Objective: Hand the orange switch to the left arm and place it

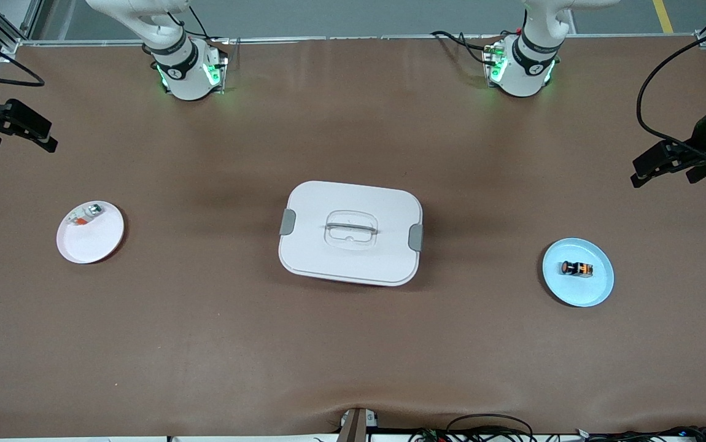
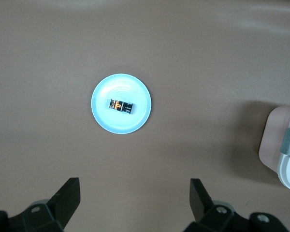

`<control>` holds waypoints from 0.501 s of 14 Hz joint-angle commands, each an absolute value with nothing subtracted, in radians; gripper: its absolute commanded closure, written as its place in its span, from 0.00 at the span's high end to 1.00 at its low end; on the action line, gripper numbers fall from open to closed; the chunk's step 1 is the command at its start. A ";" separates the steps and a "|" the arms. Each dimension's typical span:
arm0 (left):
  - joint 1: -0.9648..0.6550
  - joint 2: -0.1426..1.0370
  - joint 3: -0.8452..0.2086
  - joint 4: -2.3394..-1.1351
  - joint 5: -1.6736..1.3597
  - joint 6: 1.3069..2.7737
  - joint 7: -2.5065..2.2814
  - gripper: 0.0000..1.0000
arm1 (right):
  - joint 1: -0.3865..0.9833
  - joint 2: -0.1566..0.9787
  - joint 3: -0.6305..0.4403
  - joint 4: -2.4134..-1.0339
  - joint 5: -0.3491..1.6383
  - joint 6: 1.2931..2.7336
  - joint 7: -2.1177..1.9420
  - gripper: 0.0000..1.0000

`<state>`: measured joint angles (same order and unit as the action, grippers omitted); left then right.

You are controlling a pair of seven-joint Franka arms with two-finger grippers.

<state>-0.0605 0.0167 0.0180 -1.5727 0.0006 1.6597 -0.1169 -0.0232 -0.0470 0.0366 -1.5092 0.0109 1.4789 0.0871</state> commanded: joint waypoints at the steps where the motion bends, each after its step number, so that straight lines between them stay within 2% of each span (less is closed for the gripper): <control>1: -0.066 0.017 0.025 -1.560 -0.017 1.640 -0.106 1.00 | -0.028 -0.049 0.035 -1.496 0.000 1.473 0.097 1.00; 7: -0.067 0.017 0.025 -1.560 -0.017 1.640 -0.113 1.00 | -0.025 -0.049 0.038 -1.494 0.000 1.476 0.097 1.00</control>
<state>-0.0605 0.0167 0.0180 -1.5727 0.0002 1.6591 -0.1169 -0.0241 -0.0470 0.0307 -1.5085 0.0109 1.4802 0.0871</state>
